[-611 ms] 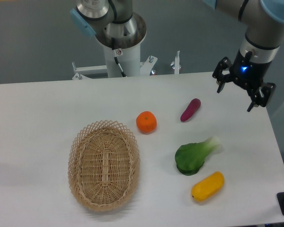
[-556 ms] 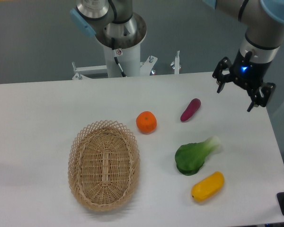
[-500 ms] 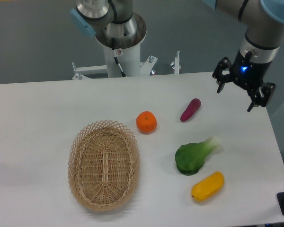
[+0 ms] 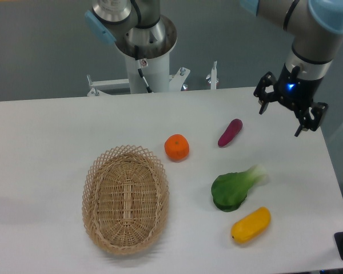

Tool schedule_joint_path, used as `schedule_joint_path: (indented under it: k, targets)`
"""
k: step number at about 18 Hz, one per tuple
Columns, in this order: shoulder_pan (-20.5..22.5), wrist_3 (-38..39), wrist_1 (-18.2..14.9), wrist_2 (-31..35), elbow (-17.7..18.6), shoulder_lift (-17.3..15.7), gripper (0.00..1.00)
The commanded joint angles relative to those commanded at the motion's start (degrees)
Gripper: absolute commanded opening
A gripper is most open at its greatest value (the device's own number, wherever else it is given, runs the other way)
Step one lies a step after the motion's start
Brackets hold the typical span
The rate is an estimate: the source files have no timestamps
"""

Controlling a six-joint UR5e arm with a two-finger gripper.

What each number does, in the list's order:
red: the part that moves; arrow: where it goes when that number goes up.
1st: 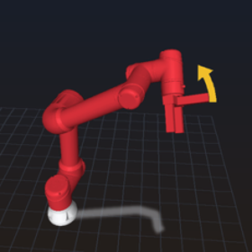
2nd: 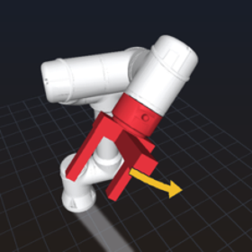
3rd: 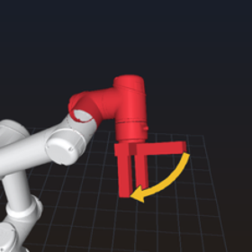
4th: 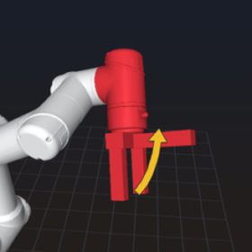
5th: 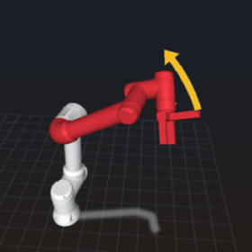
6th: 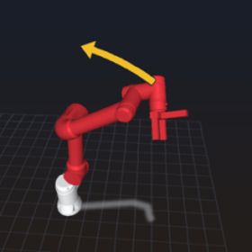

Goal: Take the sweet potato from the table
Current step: 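Move the open gripper toward the purple sweet potato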

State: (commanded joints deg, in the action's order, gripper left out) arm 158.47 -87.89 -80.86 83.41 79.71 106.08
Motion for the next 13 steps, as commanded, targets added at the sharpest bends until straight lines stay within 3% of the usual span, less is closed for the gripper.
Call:
schedule_joint_path:
  k: [6,10,13]
  targets:
    - [-0.4,0.5,1.1,0.4,1.9,-0.1,1.00]
    - [-0.4,0.4,2.6,0.3,6.5,-0.7,1.00]
    - [-0.4,-0.2,9.6,1.3,12.0,-0.7,1.00]
